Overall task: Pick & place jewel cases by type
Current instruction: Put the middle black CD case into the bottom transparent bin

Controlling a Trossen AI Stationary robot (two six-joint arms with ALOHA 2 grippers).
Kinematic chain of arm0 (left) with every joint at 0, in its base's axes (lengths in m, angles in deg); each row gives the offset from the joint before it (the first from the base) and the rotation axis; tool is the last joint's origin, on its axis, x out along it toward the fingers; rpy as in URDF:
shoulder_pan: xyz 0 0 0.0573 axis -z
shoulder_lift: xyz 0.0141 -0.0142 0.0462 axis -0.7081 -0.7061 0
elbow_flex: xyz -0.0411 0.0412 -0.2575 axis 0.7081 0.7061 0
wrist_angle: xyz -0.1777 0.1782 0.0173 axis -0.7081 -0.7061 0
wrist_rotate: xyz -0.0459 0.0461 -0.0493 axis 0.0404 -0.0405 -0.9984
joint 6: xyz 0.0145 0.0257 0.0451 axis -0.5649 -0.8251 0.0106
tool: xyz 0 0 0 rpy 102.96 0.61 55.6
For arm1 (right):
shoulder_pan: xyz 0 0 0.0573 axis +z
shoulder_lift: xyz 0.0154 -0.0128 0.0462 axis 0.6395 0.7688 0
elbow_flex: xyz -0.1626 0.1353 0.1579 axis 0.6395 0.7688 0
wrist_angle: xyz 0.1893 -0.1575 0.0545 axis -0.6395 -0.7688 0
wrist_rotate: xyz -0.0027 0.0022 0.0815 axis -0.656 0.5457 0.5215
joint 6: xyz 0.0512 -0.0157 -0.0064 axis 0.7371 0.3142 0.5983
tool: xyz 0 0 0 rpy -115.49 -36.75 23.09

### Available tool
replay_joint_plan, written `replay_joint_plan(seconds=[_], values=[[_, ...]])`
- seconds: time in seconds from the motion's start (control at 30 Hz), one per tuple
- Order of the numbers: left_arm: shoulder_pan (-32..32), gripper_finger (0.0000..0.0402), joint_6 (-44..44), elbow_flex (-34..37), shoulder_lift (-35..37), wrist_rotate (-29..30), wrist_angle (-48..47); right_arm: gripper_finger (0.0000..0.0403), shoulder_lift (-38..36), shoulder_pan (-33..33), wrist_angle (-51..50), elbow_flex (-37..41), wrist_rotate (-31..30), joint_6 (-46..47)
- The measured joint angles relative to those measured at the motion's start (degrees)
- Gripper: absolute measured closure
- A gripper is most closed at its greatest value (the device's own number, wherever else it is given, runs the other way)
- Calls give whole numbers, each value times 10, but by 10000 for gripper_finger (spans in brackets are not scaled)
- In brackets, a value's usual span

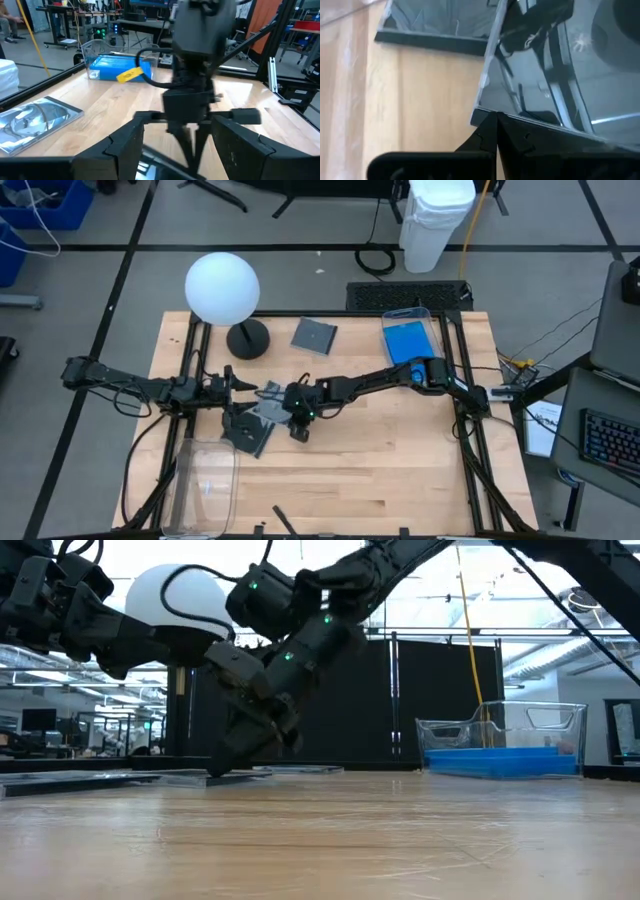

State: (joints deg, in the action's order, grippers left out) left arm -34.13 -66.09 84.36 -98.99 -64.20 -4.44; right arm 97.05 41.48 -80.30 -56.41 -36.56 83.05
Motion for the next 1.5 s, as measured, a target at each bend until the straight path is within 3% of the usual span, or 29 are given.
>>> replay_joint_plan(seconds=[0.27,0.47,0.73,1.1,1.5], values=[[0,165,0,0,0,0,0,403,-21,51,-57,2,37,15],[0,165,0,0,0,0,0,403,-54,89,-138,4,29,32],[0,165,0,0,0,0,0,403,-78,145,-277,4,-19,88],[0,165,0,0,0,0,0,403,-79,227,-347,4,-54,167],[0,165,2,1,0,0,63,403,-120,300,-445,7,-167,277]])
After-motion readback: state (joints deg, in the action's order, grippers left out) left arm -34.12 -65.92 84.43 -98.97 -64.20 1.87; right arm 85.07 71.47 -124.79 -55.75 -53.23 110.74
